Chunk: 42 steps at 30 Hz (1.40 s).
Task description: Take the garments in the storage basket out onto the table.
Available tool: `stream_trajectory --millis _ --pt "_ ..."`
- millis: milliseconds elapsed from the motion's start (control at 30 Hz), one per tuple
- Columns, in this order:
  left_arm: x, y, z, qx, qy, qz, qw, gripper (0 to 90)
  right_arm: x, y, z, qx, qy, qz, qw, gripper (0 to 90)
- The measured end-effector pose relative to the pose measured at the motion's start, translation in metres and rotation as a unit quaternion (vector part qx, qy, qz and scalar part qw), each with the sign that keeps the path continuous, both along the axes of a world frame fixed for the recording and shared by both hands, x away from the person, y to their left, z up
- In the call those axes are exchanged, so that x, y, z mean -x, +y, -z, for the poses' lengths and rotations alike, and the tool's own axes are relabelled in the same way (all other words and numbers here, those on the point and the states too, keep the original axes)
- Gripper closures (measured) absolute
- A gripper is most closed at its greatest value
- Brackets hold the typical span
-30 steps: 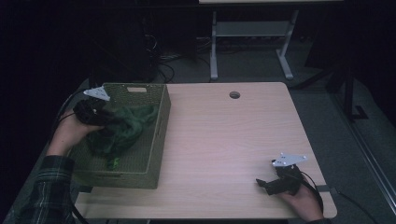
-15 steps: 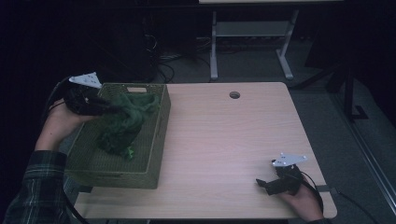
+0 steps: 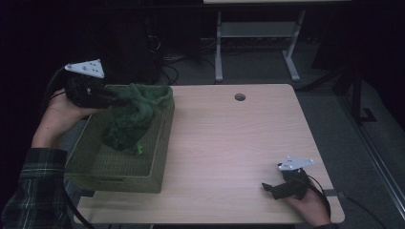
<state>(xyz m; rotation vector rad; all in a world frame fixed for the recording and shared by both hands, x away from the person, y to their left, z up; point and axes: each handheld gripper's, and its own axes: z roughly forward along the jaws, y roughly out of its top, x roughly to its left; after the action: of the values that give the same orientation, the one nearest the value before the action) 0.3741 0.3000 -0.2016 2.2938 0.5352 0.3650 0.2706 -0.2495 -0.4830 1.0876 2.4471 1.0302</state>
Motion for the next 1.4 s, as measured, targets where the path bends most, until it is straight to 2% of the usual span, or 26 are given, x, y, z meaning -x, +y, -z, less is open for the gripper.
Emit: stream_trajectory --millis 300,667,1033,1233,1400 --pt "0.000 -0.023 -0.017 0.015 -0.004 0.040 0.9991 78.2 0.000 0.000 0.000 0.000 0.000 0.000 1.0000 1.5" --pt "-0.001 -0.052 -0.034 0.031 0.000 0.055 0.9980 78.2 0.000 0.000 0.000 0.000 0.000 0.000 1.0000 1.5" --pt "0.001 -0.092 -0.051 0.049 -0.003 0.092 0.9945 78.2 0.000 0.000 0.000 0.000 0.000 0.000 1.0000 1.5" --pt "0.002 -0.116 -0.051 0.051 -0.001 0.108 0.9928 78.2 0.000 0.000 0.000 0.000 0.000 0.000 1.0000 1.5" --pt "0.001 -0.136 -0.047 0.039 0.000 0.113 0.9928 78.1 0.000 0.000 0.000 0.000 0.000 0.000 1.0000 1.5"
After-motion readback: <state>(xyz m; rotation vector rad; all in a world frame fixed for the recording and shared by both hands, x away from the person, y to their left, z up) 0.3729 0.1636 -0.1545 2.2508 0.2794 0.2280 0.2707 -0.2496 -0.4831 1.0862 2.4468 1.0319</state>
